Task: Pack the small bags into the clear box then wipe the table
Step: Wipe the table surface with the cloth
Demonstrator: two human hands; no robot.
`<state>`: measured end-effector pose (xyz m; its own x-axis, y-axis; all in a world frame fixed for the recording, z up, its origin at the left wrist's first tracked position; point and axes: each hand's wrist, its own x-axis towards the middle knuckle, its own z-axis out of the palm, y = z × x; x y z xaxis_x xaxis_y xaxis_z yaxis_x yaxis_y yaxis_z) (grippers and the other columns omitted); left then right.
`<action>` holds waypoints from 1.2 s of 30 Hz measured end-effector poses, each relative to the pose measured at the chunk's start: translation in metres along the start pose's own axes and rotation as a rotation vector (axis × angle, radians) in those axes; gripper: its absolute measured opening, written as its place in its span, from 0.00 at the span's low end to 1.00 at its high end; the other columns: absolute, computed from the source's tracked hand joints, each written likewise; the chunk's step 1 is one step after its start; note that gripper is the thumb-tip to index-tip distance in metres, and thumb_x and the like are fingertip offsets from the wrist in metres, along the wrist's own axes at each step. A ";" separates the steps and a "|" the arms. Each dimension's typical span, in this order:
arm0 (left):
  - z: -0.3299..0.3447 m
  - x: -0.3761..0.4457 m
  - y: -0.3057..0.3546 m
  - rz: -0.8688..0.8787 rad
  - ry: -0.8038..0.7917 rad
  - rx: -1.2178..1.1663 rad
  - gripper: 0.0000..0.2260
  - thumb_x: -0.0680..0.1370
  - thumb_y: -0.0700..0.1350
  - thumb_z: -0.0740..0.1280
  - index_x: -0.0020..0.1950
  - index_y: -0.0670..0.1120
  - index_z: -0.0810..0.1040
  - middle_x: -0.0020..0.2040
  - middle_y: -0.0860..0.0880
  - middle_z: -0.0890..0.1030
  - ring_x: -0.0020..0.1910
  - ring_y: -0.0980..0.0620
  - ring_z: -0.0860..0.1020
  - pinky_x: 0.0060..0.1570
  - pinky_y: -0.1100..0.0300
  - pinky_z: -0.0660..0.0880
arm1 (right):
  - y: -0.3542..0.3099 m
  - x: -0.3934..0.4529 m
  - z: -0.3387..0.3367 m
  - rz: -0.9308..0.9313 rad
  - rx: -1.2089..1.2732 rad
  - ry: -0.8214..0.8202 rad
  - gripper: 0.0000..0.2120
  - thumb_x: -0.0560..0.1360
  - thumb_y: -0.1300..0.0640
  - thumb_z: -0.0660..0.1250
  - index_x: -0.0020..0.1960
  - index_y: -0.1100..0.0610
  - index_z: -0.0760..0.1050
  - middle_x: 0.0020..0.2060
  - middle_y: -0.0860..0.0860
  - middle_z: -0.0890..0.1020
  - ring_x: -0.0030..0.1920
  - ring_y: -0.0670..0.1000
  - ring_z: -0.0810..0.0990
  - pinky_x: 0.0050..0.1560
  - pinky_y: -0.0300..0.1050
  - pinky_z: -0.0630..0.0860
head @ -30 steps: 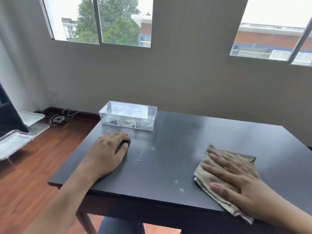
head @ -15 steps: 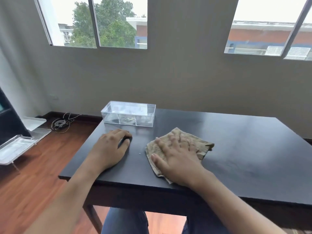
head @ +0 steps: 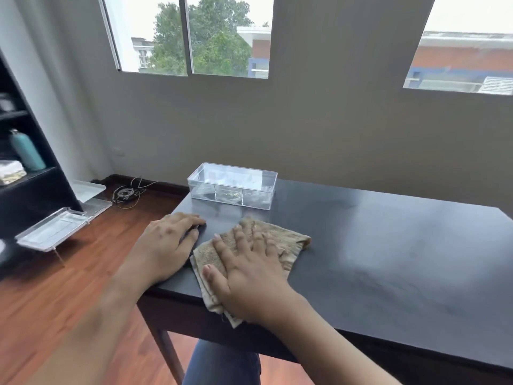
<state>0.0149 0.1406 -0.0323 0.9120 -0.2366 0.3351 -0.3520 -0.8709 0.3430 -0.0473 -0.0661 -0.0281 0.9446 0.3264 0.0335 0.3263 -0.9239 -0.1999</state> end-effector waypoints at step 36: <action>0.052 0.033 0.134 0.351 -0.286 -0.103 0.28 0.75 0.75 0.54 0.69 0.64 0.75 0.68 0.67 0.70 0.71 0.63 0.66 0.70 0.63 0.61 | 0.182 -0.176 -0.029 0.561 0.054 0.236 0.35 0.71 0.19 0.39 0.77 0.24 0.45 0.80 0.30 0.43 0.81 0.39 0.39 0.78 0.45 0.34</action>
<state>0.0088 -0.0065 -0.0208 0.7505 -0.6311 0.1961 -0.6555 -0.6733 0.3422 -0.1530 -0.2970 -0.0421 0.9561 -0.2657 0.1237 -0.2194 -0.9287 -0.2990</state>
